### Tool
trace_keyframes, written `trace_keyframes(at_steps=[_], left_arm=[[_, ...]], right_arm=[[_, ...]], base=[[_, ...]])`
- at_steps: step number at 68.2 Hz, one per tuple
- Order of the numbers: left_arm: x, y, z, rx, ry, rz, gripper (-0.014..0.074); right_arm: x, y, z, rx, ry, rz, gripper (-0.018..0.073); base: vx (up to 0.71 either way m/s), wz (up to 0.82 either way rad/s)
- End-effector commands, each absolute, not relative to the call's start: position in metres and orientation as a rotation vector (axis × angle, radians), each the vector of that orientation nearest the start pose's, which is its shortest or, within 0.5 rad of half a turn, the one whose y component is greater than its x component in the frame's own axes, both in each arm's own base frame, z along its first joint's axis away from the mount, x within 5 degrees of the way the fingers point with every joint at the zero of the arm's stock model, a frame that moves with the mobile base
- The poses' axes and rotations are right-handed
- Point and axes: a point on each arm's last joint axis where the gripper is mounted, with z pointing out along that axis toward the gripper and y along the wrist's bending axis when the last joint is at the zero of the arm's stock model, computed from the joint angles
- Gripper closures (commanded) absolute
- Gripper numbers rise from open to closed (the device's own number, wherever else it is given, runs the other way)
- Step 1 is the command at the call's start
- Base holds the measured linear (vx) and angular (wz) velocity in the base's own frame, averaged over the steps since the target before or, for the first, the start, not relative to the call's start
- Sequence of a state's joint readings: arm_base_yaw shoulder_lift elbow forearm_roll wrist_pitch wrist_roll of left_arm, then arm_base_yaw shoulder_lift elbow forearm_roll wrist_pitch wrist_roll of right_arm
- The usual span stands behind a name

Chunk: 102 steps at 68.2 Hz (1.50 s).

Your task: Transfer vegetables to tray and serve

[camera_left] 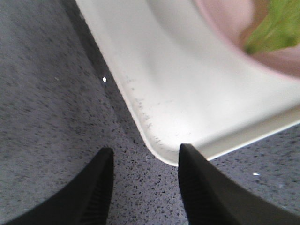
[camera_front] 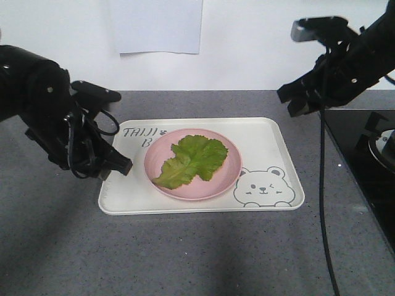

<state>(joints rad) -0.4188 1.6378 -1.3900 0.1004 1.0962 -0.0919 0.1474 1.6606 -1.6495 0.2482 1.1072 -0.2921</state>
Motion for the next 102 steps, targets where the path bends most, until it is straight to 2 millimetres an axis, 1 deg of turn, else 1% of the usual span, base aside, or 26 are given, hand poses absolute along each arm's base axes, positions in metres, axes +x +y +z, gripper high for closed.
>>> trace_keyframes(at_steps=[1,2,5,9,16,17,21,25,28,32,36,40,41,45,48,49,50,51,53,55,58,60,66,72,87,102], left_arm=[[0.291,-0.123,0.354,0.451,2.529,-0.064,0.0321],[0.289,-0.122,0.359,0.446,2.507,-0.073,0.0333],[0.282,-0.119,0.373,0.434,2.442,-0.095,0.0363],[0.268,-0.114,0.396,0.411,2.338,-0.137,0.0406],[0.241,-0.103,0.431,0.380,2.173,-0.201,0.0491],[0.237,-0.101,0.435,0.376,2.152,-0.208,0.0502],[0.219,-0.094,0.454,0.365,2.054,-0.231,0.0544],[0.202,-0.086,0.468,0.350,1.976,-0.249,0.0591],[0.190,-0.081,0.474,0.347,1.929,-0.255,0.0605],[0.175,-0.075,0.474,0.358,1.872,-0.255,0.0604],[0.163,-0.070,0.466,0.355,1.843,-0.264,0.0603],[0.154,-0.066,0.449,0.354,1.836,-0.278,0.0603],[0.151,-0.065,0.441,0.355,1.842,-0.279,0.0603],[0.143,-0.062,0.418,0.356,1.851,-0.289,0.0603],[0.136,-0.059,0.391,0.359,1.856,-0.292,0.0603],[0.133,-0.059,0.390,0.354,1.840,-0.299,0.0603],[0.132,-0.058,0.374,0.356,1.855,-0.302,0.0603],[0.130,-0.058,0.367,0.353,1.854,-0.308,0.0603],[0.127,-0.057,0.355,0.344,1.841,-0.321,0.0603],[0.124,-0.056,0.343,0.334,1.838,-0.334,0.0603],[0.119,-0.054,0.319,0.326,1.844,-0.346,0.0603],[0.116,-0.053,0.307,0.316,1.847,-0.360,0.0603],[0.111,-0.051,0.288,0.281,1.824,-0.396,0.0603],[0.109,-0.050,0.283,0.262,1.816,-0.414,0.0603],[0.110,-0.051,0.289,0.244,1.743,-0.428,0.0603],[0.110,-0.051,0.290,0.243,1.737,-0.429,0.0603]], right_arm=[[0.324,0.073,0.423,-0.533,2.269,0.292,0.0558],[0.320,0.073,0.427,-0.540,2.252,0.295,0.0576],[0.309,0.073,0.439,-0.556,2.203,0.303,0.0574],[0.292,0.072,0.454,-0.572,2.130,0.308,0.0569],[0.265,0.069,0.466,-0.586,2.001,0.285,0.0567],[0.264,0.068,0.464,-0.583,1.996,0.281,0.0567],[0.244,0.064,0.463,-0.551,1.943,0.266,0.0566],[0.227,0.060,0.452,-0.537,1.914,0.250,0.0565],[0.215,0.058,0.439,-0.542,1.907,0.233,0.0565],[0.194,0.053,0.426,-0.539,1.875,0.203,0.0565],[0.176,0.048,0.409,-0.537,1.860,0.169,0.0565],[0.161,0.044,0.390,-0.527,1.860,0.145,0.0565],[0.158,0.043,0.383,-0.526,1.872,0.144,0.0565],[0.142,0.040,0.366,-0.514,1.865,0.134,0.0565],[0.134,0.038,0.353,-0.501,1.865,0.131,0.0565],[0.131,0.038,0.346,-0.500,1.875,0.129,0.0565],[0.127,0.037,0.343,-0.496,1.868,0.127,0.0565],[0.125,0.036,0.336,-0.491,1.874,0.126,0.0565],[0.119,0.035,0.333,-0.482,1.857,0.122,0.0565],[0.115,0.033,0.321,-0.468,1.857,0.118,0.0565],[0.109,0.032,0.313,-0.456,1.851,0.115,0.0565],[0.106,0.031,0.306,-0.443,1.848,0.116,0.0565],[0.098,0.029,0.294,-0.438,1.834,0.102,0.0565],[0.094,0.028,0.292,-0.443,1.830,0.102,0.0565],[0.092,0.028,0.292,-0.441,1.826,0.108,0.0565],[0.092,0.028,0.292,-0.441,1.826,0.108,0.0565]], base=[[0.00,0.00],[0.00,0.00],[0.00,0.00],[0.00,0.00],[0.00,0.00],[0.00,0.00],[0.00,0.00],[0.00,0.00],[0.00,0.00],[0.00,0.00],[0.00,0.00],[0.00,0.00],[0.00,0.00],[0.00,0.00],[0.00,0.00],[0.00,0.00],[0.00,0.00],[0.00,0.00],[0.00,0.00],[0.00,0.00],[0.00,0.00],[0.00,0.00],[0.00,0.00],[0.00,0.00],[0.00,0.00],[0.00,0.00]])
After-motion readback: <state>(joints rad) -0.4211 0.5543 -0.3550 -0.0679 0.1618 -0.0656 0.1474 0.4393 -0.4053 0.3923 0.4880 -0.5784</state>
